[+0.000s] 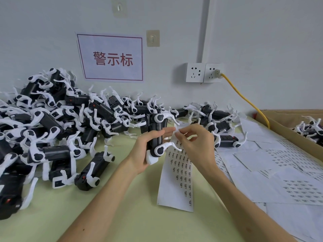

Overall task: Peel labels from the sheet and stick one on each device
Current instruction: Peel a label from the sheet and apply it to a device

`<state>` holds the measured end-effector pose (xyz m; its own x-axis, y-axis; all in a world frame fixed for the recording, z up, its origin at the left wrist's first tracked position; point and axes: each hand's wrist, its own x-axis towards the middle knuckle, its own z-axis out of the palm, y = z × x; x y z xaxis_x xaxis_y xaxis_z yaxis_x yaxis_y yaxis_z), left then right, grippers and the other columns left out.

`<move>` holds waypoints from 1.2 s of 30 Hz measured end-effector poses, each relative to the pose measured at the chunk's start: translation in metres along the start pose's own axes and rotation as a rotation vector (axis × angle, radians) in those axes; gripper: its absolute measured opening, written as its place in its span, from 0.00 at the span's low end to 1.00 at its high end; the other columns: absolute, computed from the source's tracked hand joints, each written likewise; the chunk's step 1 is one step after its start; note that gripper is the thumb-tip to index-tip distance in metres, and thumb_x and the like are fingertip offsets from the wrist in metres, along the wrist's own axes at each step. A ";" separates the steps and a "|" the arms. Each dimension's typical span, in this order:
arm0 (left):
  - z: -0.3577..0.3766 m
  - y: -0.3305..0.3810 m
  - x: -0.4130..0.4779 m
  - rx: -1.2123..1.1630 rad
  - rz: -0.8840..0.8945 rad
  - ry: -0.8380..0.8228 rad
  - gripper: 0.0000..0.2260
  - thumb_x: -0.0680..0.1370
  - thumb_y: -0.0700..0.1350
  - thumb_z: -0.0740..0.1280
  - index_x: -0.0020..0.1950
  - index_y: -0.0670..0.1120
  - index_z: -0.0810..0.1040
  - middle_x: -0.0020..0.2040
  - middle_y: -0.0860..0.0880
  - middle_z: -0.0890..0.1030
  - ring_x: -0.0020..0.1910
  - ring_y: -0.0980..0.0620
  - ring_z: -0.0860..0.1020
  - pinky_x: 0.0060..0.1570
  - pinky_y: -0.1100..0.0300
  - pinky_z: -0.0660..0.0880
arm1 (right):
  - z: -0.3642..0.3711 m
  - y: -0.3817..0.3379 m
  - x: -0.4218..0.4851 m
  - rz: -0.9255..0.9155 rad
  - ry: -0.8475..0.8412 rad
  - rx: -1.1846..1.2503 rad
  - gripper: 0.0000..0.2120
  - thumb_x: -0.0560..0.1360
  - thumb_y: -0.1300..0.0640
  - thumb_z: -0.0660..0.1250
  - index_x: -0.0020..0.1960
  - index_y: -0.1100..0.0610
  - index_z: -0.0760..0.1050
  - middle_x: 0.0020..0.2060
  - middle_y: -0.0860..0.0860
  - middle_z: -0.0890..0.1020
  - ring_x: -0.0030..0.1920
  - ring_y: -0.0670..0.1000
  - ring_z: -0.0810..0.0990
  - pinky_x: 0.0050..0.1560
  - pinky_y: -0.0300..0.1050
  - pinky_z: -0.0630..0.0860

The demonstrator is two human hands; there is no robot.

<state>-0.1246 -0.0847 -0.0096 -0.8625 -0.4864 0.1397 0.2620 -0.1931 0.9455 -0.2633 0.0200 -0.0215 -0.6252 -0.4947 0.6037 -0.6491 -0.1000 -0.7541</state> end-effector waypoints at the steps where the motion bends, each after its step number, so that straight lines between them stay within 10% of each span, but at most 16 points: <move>1: 0.000 0.000 0.000 0.006 -0.001 -0.012 0.18 0.75 0.51 0.65 0.60 0.49 0.86 0.64 0.48 0.83 0.59 0.56 0.82 0.57 0.59 0.74 | 0.000 0.000 0.000 -0.005 0.006 0.001 0.06 0.75 0.59 0.76 0.40 0.51 0.83 0.39 0.43 0.82 0.41 0.45 0.81 0.42 0.39 0.76; 13: 0.002 -0.005 0.000 0.183 -0.001 -0.065 0.16 0.72 0.45 0.69 0.59 0.49 0.87 0.50 0.47 0.80 0.42 0.56 0.78 0.42 0.68 0.73 | -0.003 -0.002 0.000 -0.035 0.060 -0.028 0.16 0.77 0.58 0.73 0.36 0.40 0.79 0.38 0.40 0.82 0.42 0.42 0.80 0.41 0.27 0.71; 20: 0.004 -0.008 0.003 0.316 -0.070 -0.040 0.09 0.61 0.52 0.77 0.33 0.52 0.80 0.32 0.52 0.75 0.31 0.55 0.74 0.33 0.66 0.72 | -0.006 -0.008 0.001 -0.003 0.059 -0.034 0.26 0.77 0.59 0.70 0.34 0.27 0.78 0.39 0.29 0.81 0.43 0.38 0.80 0.41 0.25 0.70; 28: 0.001 -0.006 0.003 0.280 -0.068 -0.035 0.41 0.62 0.53 0.76 0.67 0.30 0.72 0.35 0.50 0.71 0.36 0.51 0.71 0.39 0.60 0.70 | -0.005 -0.004 0.002 0.078 0.013 0.016 0.16 0.80 0.61 0.67 0.39 0.44 0.82 0.35 0.35 0.83 0.39 0.38 0.80 0.36 0.27 0.71; 36: 0.003 -0.004 0.001 0.214 -0.049 -0.053 0.26 0.65 0.51 0.75 0.63 0.48 0.84 0.50 0.46 0.81 0.46 0.51 0.78 0.48 0.62 0.74 | -0.005 0.001 0.005 0.159 0.011 0.072 0.10 0.80 0.60 0.67 0.43 0.52 0.84 0.31 0.41 0.82 0.31 0.40 0.76 0.33 0.30 0.69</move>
<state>-0.1281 -0.0822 -0.0127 -0.8949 -0.4345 0.1016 0.1262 -0.0280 0.9916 -0.2690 0.0219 -0.0180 -0.7225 -0.4996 0.4780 -0.5093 -0.0831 -0.8566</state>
